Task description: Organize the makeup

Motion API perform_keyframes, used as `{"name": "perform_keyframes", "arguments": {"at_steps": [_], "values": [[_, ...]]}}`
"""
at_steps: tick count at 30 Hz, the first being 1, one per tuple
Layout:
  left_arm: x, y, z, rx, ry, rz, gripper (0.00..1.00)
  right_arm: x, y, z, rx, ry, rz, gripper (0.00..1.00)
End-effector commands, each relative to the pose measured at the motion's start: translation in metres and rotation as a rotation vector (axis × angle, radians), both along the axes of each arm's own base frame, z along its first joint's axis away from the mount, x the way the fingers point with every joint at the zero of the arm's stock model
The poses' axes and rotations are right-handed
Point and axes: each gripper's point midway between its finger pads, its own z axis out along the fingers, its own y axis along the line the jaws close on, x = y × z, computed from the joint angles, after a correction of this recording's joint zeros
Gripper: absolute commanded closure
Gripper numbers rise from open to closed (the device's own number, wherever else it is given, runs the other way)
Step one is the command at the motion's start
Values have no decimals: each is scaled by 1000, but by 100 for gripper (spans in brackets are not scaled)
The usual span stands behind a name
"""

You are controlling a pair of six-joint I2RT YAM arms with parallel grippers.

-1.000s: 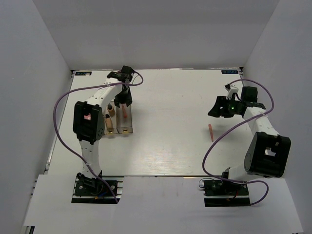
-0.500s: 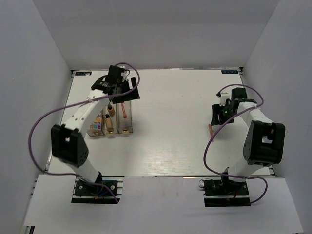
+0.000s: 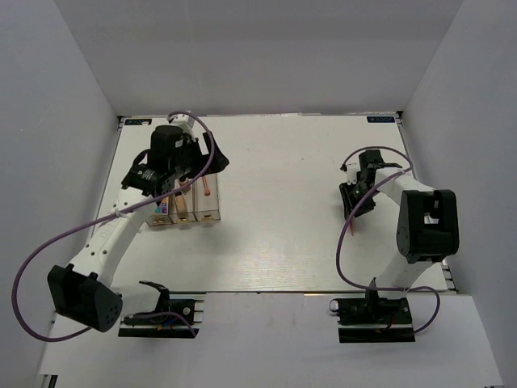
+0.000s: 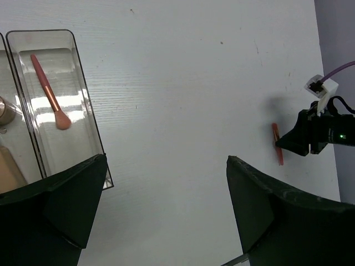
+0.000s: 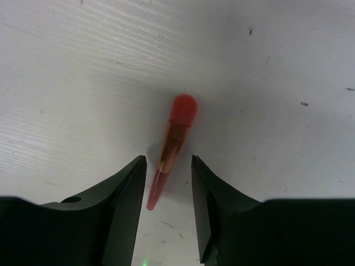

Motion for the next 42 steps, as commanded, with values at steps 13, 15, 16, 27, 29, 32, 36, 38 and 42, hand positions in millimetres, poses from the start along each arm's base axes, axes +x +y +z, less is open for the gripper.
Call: {"name": "perform_keyframes", "arguments": {"at_steps": [13, 15, 16, 27, 29, 32, 36, 38, 42], "values": [[-30, 27, 40, -70, -129, 127, 2, -17, 3, -23, -105, 59, 71, 90], [-31, 33, 50, -77, -164, 158, 2, -14, 17, -15, -37, 56, 197, 96], [-31, 33, 50, -86, -169, 158, 2, 2, 31, 1, 20, 11, 255, 99], [-41, 44, 72, -152, -256, 221, 2, 78, 204, 137, 616, -228, 675, 100], [-46, 48, 78, -166, -276, 237, 2, 84, 237, 150, 698, -250, 680, 100], [-52, 52, 80, -174, -283, 253, 2, 85, 299, 156, 788, -239, 700, 100], [-58, 56, 82, -173, -277, 265, 2, 76, 374, 175, 905, -245, 687, 100], [-60, 58, 84, -176, -282, 272, 2, 81, 400, 181, 968, -256, 633, 100], [-66, 62, 83, -183, -279, 288, 2, 83, 443, 191, 1065, -286, 575, 100]]}}
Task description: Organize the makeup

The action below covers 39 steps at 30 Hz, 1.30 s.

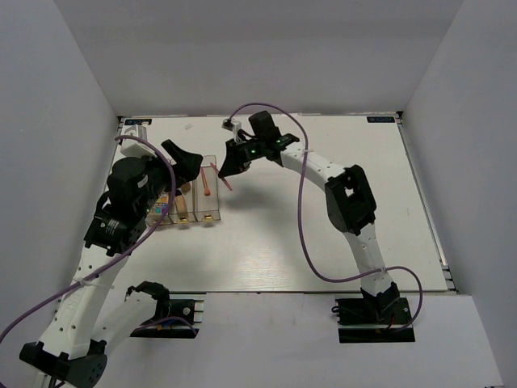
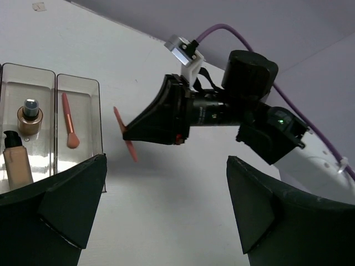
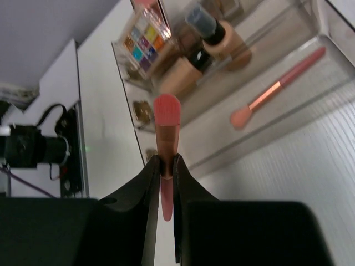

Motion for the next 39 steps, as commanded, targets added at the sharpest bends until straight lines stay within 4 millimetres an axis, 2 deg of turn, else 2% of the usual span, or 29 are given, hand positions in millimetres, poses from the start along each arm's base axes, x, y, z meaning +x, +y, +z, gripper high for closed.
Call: {"name": "perform_keyframes", "arguments": {"at_steps": [1, 3, 4, 6, 8, 11, 12, 13, 15, 20, 21, 23, 26, 31, 32, 33, 35, 36, 37, 38, 39], "values": [[-8, 7, 0, -12, 1, 31, 2, 18, 43, 65, 211, -32, -77, 100], [-11, 9, 1, -20, -2, 37, 2, 19, 59, 63, 226, -64, -90, 100], [-11, 10, -1, -17, 4, 39, 2, 11, 68, 60, 230, -67, -82, 100], [-13, 11, -3, -19, 9, 43, 2, 11, 77, 61, 251, -111, -97, 100], [-13, 11, -4, -18, 12, 44, 2, 8, 85, 49, 242, -128, -109, 100], [-14, 12, -4, -20, 15, 47, 2, 25, 89, 35, 220, -188, -180, 100], [-15, 12, -4, -21, 16, 45, 2, 34, 89, 23, 195, -206, -210, 100], [-15, 12, -5, -20, 22, 47, 2, 39, 89, 24, 196, -224, -219, 100], [-16, 12, -5, -22, 22, 48, 2, 41, 91, 15, 184, -231, -219, 100], [-15, 11, -4, -30, 25, 50, 2, 42, 91, 1, 161, -240, -228, 83], [-15, 12, -4, -32, 24, 50, 2, 43, 90, -1, 159, -244, -228, 71], [-14, 11, -4, -33, 29, 52, 2, 41, 90, -3, 158, -244, -220, 62], [-13, 10, -7, -34, 39, 52, 2, 40, 88, 5, 178, -251, -200, 49], [-6, 4, -17, -24, 83, 31, 2, 40, 81, 32, 221, -266, -179, 45], [-6, 3, -18, -22, 86, 26, 2, 39, 78, 46, 235, -269, -180, 41], [-5, 2, -18, -23, 85, 21, 2, 46, 71, 51, 233, -269, -194, 40], [-5, 0, -16, -25, 78, 11, 2, 53, 52, 66, 210, -271, -205, 28], [-4, -1, -17, -23, 75, 9, 2, 60, 38, 73, 209, -278, -190, 25], [-5, -1, -15, -27, 68, 4, 2, 61, 30, 77, 200, -285, -178, 20], [-5, -1, -16, -27, 68, 3, 2, 53, 16, 83, 164, -262, -165, 11], [-5, -2, -17, -30, 64, 0, 2, 61, 1, 85, 149, -303, -158, 11]]}}
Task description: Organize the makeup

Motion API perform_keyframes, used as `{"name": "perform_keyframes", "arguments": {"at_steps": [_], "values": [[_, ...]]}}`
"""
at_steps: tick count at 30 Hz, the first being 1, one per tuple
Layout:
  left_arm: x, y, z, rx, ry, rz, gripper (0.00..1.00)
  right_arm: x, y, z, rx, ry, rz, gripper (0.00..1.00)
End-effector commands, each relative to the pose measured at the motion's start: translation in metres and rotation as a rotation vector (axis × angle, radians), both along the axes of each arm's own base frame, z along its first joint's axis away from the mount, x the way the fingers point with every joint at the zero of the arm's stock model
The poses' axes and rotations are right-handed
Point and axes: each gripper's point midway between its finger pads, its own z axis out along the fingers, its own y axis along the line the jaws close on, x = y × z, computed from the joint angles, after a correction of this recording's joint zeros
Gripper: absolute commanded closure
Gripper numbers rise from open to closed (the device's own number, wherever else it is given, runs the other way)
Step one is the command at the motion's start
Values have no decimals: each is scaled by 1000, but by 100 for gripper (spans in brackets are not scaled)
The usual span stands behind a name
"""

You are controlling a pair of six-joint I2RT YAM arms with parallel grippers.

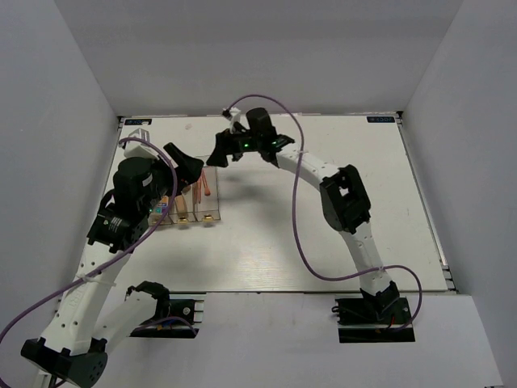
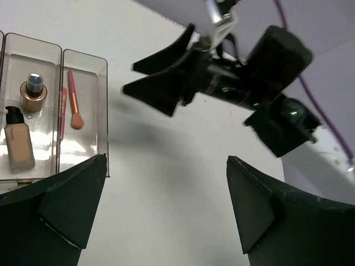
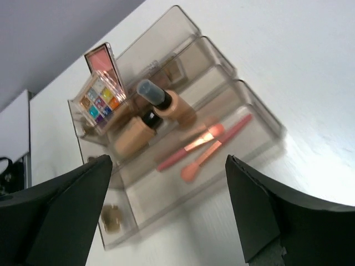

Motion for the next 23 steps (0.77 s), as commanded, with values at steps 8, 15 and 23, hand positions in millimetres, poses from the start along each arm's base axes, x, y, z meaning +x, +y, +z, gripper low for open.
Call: {"name": "perform_keyframes", "arguments": {"at_steps": [8, 15, 23], "values": [[0, -26, 2, -38, -70, -145, 2, 31, -166, 95, -368, -316, -171, 11], [7, -47, -15, -33, -41, -254, 2, -1, -246, 81, -501, -339, -295, 11], [11, -55, -20, -20, -38, -299, 2, -42, -292, 90, -431, -393, -470, 11]]}}
